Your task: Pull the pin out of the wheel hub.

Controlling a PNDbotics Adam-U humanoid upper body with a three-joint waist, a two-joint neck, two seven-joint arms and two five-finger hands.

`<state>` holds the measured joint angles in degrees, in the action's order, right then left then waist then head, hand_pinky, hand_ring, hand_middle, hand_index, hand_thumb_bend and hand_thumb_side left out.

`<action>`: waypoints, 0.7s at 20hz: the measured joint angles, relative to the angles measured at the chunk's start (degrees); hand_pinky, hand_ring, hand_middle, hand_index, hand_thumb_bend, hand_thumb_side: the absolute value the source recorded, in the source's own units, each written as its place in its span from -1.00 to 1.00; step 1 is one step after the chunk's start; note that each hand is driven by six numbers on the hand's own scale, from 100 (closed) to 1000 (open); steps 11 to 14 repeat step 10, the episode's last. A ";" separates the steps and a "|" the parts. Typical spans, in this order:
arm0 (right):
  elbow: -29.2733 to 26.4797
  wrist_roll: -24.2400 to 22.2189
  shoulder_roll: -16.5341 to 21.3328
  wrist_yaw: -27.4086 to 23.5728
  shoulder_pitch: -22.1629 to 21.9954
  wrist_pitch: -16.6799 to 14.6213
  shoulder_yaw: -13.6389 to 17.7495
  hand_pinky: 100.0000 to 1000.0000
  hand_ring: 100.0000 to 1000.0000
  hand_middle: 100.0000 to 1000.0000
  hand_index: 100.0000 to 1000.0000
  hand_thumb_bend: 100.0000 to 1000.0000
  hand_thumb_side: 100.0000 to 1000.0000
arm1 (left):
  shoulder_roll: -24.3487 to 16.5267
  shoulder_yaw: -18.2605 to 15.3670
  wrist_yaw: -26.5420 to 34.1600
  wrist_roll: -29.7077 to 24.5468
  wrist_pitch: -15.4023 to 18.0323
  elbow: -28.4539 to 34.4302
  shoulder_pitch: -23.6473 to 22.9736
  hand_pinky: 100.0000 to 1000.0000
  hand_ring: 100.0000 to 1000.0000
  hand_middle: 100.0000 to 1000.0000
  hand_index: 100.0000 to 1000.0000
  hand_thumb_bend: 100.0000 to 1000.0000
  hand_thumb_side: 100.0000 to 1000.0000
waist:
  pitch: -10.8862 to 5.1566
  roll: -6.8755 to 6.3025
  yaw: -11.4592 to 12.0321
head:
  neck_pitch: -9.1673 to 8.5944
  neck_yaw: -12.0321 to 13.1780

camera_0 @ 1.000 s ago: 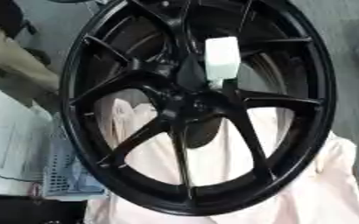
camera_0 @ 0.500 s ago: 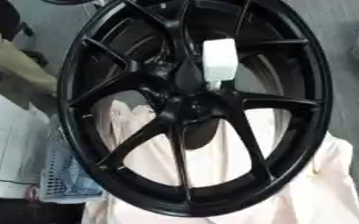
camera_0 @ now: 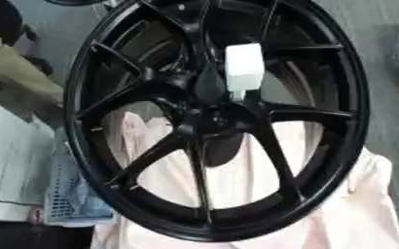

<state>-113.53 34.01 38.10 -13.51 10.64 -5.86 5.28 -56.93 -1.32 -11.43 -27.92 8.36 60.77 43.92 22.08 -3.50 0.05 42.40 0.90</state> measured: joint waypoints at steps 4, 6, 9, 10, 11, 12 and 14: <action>0.00 -0.10 0.00 0.00 -0.01 -0.21 0.02 0.38 0.40 0.34 0.46 -1.00 0.07 | 0.35 -0.39 4.99 5.90 -0.05 5.88 -1.34 0.58 0.34 0.16 0.50 -1.00 -0.01 | -0.01 0.50 0.19 | 0.00 -0.32; 0.00 -0.11 0.00 0.00 -0.01 -0.32 0.02 0.38 0.40 0.34 0.46 -1.00 0.05 | 0.48 -0.57 8.17 10.17 -0.69 10.83 -2.84 0.58 0.31 0.14 0.49 -1.00 0.04 | -0.03 0.78 0.37 | 0.00 -0.46; 0.00 -0.14 0.00 0.01 0.00 -0.45 0.05 0.38 0.40 0.34 0.46 -1.00 0.05 | 1.04 -0.92 13.60 17.58 -2.48 19.45 -5.47 0.58 0.29 0.12 0.47 -1.00 0.06 | -0.20 1.30 0.50 | -0.01 -0.49; 0.00 -0.16 0.00 0.02 0.00 -0.52 0.05 0.38 0.40 0.34 0.46 -1.00 0.04 | 1.43 -1.04 15.55 20.05 -3.09 22.52 -6.42 0.58 0.28 0.12 0.47 -1.00 0.08 | -0.21 1.46 0.60 | -0.03 -0.49; 0.00 -0.16 0.00 0.02 0.00 -0.52 0.05 0.38 0.40 0.34 0.46 -1.00 0.04 | 1.43 -1.04 15.55 20.05 -3.09 22.52 -6.42 0.58 0.28 0.12 0.47 -1.00 0.08 | -0.21 1.46 0.60 | -0.03 -0.49; 0.00 -0.16 0.00 0.02 0.00 -0.52 0.05 0.38 0.40 0.34 0.46 -1.00 0.04 | 1.43 -1.04 15.55 20.05 -3.09 22.52 -6.42 0.58 0.28 0.12 0.47 -1.00 0.08 | -0.21 1.46 0.60 | -0.03 -0.49; 0.00 -0.16 0.00 0.02 0.00 -0.52 0.05 0.38 0.40 0.34 0.46 -1.00 0.04 | 1.43 -1.04 15.55 20.05 -3.09 22.52 -6.42 0.58 0.28 0.12 0.47 -1.00 0.08 | -0.21 1.46 0.60 | -0.03 -0.49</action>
